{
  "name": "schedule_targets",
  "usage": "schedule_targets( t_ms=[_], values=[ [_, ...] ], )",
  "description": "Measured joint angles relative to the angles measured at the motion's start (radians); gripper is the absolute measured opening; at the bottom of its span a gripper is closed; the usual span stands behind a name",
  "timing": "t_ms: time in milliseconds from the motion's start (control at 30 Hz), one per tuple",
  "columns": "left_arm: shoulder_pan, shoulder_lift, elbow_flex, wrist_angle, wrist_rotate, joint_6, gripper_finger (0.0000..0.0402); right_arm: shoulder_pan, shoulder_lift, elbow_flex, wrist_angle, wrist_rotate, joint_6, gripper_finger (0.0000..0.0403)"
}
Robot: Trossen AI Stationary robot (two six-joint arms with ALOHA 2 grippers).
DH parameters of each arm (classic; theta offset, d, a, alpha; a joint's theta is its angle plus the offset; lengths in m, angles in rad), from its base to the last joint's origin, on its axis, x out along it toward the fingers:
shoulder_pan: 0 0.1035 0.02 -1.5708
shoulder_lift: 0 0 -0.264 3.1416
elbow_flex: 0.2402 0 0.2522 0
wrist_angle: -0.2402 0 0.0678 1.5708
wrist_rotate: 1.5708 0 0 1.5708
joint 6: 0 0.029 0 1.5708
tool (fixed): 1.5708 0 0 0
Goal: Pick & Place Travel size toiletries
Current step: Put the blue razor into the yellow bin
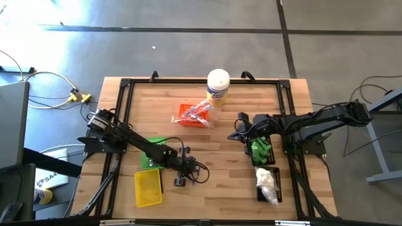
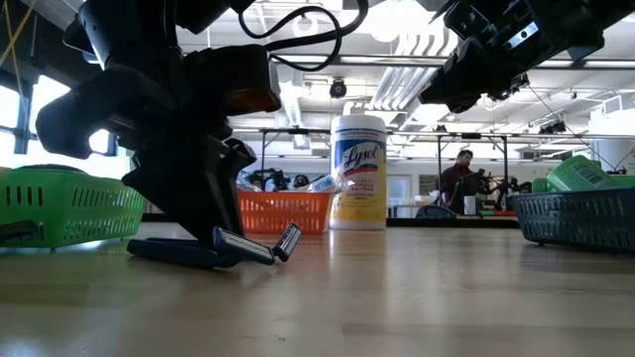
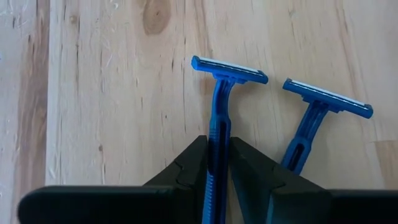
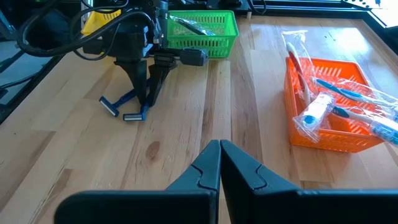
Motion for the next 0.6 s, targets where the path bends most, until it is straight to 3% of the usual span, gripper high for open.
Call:
schedule_targets(
  t_ms=[333, 600],
  values=[
    [0.0, -0.005, 0.0, 0.022, 0.003, -0.003, 0.0064, 0.0, 0.0, 0.0, 0.0, 0.0, 0.0, 0.0003],
    [0.0, -0.099, 0.002, 0.013, -0.004, -0.003, 0.0064, 0.0, 0.0, 0.0, -0.001, 0.0, 0.0, 0.0003]
  ],
)
